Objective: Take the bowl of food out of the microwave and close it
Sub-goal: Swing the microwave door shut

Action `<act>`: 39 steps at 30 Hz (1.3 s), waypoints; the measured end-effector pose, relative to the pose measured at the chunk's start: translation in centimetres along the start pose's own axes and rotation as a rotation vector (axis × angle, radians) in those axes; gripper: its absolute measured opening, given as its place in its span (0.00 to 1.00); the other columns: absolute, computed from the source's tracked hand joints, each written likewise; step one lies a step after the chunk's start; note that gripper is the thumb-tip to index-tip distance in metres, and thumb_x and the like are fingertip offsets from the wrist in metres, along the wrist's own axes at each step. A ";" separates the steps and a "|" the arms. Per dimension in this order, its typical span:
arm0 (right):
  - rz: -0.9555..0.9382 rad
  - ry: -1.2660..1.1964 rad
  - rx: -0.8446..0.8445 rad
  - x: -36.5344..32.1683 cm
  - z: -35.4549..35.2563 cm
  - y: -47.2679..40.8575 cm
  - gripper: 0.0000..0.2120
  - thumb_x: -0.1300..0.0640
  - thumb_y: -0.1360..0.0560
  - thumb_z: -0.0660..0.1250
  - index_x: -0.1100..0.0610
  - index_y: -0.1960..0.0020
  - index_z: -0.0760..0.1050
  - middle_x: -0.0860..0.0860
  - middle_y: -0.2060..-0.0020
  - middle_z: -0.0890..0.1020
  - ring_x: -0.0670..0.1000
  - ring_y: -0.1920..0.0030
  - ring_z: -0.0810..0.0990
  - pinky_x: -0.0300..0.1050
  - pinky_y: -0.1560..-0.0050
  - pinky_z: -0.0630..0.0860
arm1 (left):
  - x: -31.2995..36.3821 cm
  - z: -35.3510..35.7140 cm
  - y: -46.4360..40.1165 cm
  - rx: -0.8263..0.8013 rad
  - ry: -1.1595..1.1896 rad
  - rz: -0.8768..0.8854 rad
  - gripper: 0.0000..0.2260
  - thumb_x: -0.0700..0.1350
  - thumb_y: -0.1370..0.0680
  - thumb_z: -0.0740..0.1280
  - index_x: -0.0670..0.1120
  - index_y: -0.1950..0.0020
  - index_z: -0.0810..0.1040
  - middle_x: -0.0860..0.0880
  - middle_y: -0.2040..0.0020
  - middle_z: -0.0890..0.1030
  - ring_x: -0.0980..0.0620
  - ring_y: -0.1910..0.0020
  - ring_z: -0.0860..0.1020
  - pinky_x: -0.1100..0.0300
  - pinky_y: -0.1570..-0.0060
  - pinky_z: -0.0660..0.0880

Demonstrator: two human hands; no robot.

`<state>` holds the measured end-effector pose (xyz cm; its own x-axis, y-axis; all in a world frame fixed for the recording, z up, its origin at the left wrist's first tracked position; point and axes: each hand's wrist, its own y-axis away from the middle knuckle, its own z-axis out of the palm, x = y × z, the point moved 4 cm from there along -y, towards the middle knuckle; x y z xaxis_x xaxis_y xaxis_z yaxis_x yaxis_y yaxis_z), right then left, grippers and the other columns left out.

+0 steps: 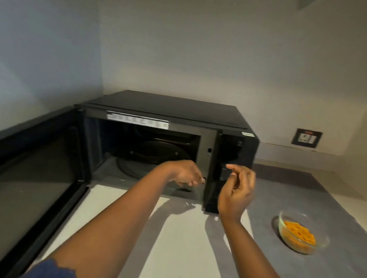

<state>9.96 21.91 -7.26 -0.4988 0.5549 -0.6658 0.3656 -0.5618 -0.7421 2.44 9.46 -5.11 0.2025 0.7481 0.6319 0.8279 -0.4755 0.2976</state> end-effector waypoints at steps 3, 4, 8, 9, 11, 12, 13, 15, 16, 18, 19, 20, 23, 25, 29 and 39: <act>-0.071 -0.111 -0.127 -3.8 4.2 2.6 0.13 0.71 0.30 0.57 0.62 0.56 0.80 0.55 0.56 0.75 0.45 0.60 0.74 0.24 0.63 0.67 | -3.2 -5.2 3.7 0.301 -0.202 -0.028 0.16 0.47 0.22 0.62 0.44 0.36 0.76 0.45 0.34 0.77 0.46 0.34 0.73 0.57 0.35 0.68; -0.080 -0.146 -0.180 -5.1 5.7 3.5 0.13 0.70 0.30 0.57 0.62 0.56 0.80 0.54 0.56 0.74 0.46 0.62 0.74 0.25 0.65 0.67 | -4.4 -7.0 5.1 0.372 -0.246 -0.056 0.17 0.48 0.21 0.62 0.44 0.34 0.75 0.44 0.33 0.76 0.46 0.34 0.72 0.57 0.35 0.68; -0.132 -0.286 -0.378 -10.0 10.7 7.6 0.13 0.69 0.29 0.58 0.61 0.55 0.80 0.51 0.56 0.73 0.49 0.61 0.75 0.35 0.66 0.70 | -8.4 -13.2 11.0 0.587 -0.330 -0.176 0.21 0.48 0.21 0.60 0.42 0.29 0.68 0.42 0.29 0.71 0.43 0.31 0.69 0.54 0.32 0.66; -0.141 -0.312 -0.410 -11.3 11.7 8.5 0.13 0.69 0.29 0.58 0.61 0.55 0.80 0.50 0.56 0.73 0.49 0.59 0.75 0.40 0.66 0.72 | -9.2 -14.5 12.5 0.628 -0.359 -0.202 0.21 0.48 0.21 0.60 0.42 0.29 0.68 0.41 0.29 0.71 0.43 0.31 0.69 0.53 0.32 0.67; -0.171 -0.374 -0.476 -14.2 13.4 10.4 0.12 0.69 0.29 0.58 0.60 0.55 0.79 0.50 0.55 0.73 0.49 0.56 0.76 0.46 0.62 0.75 | -10.7 -16.6 15.3 0.671 -0.418 -0.261 0.20 0.47 0.20 0.58 0.41 0.30 0.68 0.41 0.29 0.70 0.42 0.31 0.68 0.51 0.32 0.67; -0.184 -0.397 -0.513 -15.5 14.2 11.3 0.12 0.68 0.29 0.59 0.60 0.54 0.79 0.50 0.55 0.74 0.50 0.55 0.76 0.48 0.60 0.76 | -11.2 -17.4 16.5 0.682 -0.442 -0.294 0.20 0.46 0.20 0.58 0.41 0.30 0.68 0.41 0.29 0.70 0.42 0.31 0.68 0.51 0.32 0.67; -0.200 -0.413 -0.548 -16.6 14.8 11.9 0.11 0.67 0.28 0.59 0.60 0.54 0.79 0.51 0.55 0.74 0.51 0.54 0.76 0.49 0.57 0.76 | -11.5 -18.0 17.3 0.686 -0.462 -0.321 0.19 0.46 0.20 0.58 0.40 0.30 0.69 0.41 0.29 0.70 0.42 0.31 0.69 0.50 0.32 0.67; -0.234 -0.452 -0.628 -19.3 16.0 13.3 0.10 0.64 0.27 0.59 0.60 0.52 0.79 0.53 0.54 0.77 0.52 0.51 0.76 0.48 0.51 0.75 | -12.1 -18.9 19.3 0.689 -0.490 -0.374 0.19 0.44 0.20 0.57 0.40 0.31 0.70 0.40 0.29 0.71 0.41 0.32 0.70 0.50 0.32 0.68; -0.248 -0.456 -0.671 -20.5 16.5 14.1 0.10 0.63 0.26 0.59 0.59 0.51 0.79 0.54 0.53 0.78 0.52 0.49 0.76 0.47 0.47 0.74 | -12.4 -19.2 20.3 0.677 -0.496 -0.402 0.18 0.43 0.20 0.57 0.39 0.32 0.71 0.40 0.30 0.72 0.41 0.32 0.70 0.51 0.33 0.69; -0.287 -0.442 -0.747 -22.5 17.3 15.2 0.11 0.62 0.26 0.61 0.58 0.47 0.79 0.54 0.48 0.79 0.51 0.44 0.75 0.46 0.43 0.72 | -12.7 -19.4 21.7 0.617 -0.510 -0.452 0.17 0.39 0.21 0.56 0.38 0.34 0.73 0.40 0.32 0.74 0.41 0.35 0.73 0.52 0.35 0.70; -0.308 -0.443 -0.782 -23.6 17.6 15.9 0.13 0.61 0.26 0.61 0.56 0.45 0.78 0.54 0.46 0.79 0.50 0.42 0.74 0.46 0.42 0.70 | -13.2 -19.6 22.6 0.580 -0.509 -0.477 0.17 0.38 0.22 0.56 0.38 0.35 0.75 0.40 0.33 0.75 0.41 0.36 0.73 0.51 0.35 0.70; -0.332 -0.440 -0.817 -24.3 17.8 16.3 0.14 0.61 0.26 0.61 0.55 0.43 0.77 0.53 0.44 0.79 0.50 0.40 0.74 0.46 0.41 0.69 | -13.4 -19.7 23.2 0.537 -0.499 -0.496 0.17 0.37 0.22 0.55 0.38 0.36 0.75 0.40 0.34 0.75 0.41 0.36 0.74 0.50 0.35 0.71; -0.399 -0.440 -0.907 -26.1 18.1 17.5 0.16 0.59 0.26 0.60 0.54 0.39 0.75 0.51 0.41 0.78 0.50 0.37 0.72 0.47 0.39 0.68 | -14.3 -20.0 24.5 0.405 -0.411 -0.530 0.19 0.36 0.22 0.55 0.39 0.33 0.72 0.42 0.29 0.70 0.43 0.31 0.69 0.49 0.33 0.71; -0.410 -0.415 -0.949 -26.5 18.2 17.9 0.17 0.58 0.25 0.58 0.53 0.39 0.75 0.51 0.40 0.78 0.49 0.36 0.71 0.49 0.38 0.68 | -14.3 -20.0 25.1 0.363 -0.338 -0.531 0.19 0.37 0.20 0.54 0.41 0.29 0.68 0.43 0.25 0.63 0.44 0.26 0.61 0.49 0.33 0.70; -0.381 -0.408 -0.952 -26.6 18.1 17.7 0.16 0.56 0.24 0.56 0.52 0.39 0.76 0.49 0.40 0.79 0.47 0.36 0.71 0.47 0.39 0.67 | -14.5 -19.8 25.7 0.309 -0.244 -0.527 0.20 0.36 0.19 0.54 0.43 0.26 0.62 0.45 0.22 0.56 0.47 0.23 0.52 0.48 0.32 0.67; -0.259 -0.524 -0.815 -24.2 16.1 14.3 0.14 0.54 0.25 0.57 0.57 0.54 0.81 0.49 0.55 0.82 0.49 0.48 0.78 0.42 0.44 0.72 | -11.3 -18.6 24.2 0.221 -0.471 -0.510 0.23 0.46 0.20 0.60 0.44 0.25 0.62 0.47 0.23 0.60 0.45 0.25 0.59 0.50 0.34 0.70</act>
<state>14.66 -9.43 -0.48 -0.8509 0.1503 -0.5034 0.5254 0.2389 -0.8166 10.42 -19.12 8.22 -0.0739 0.9953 0.0631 0.9556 0.0526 0.2901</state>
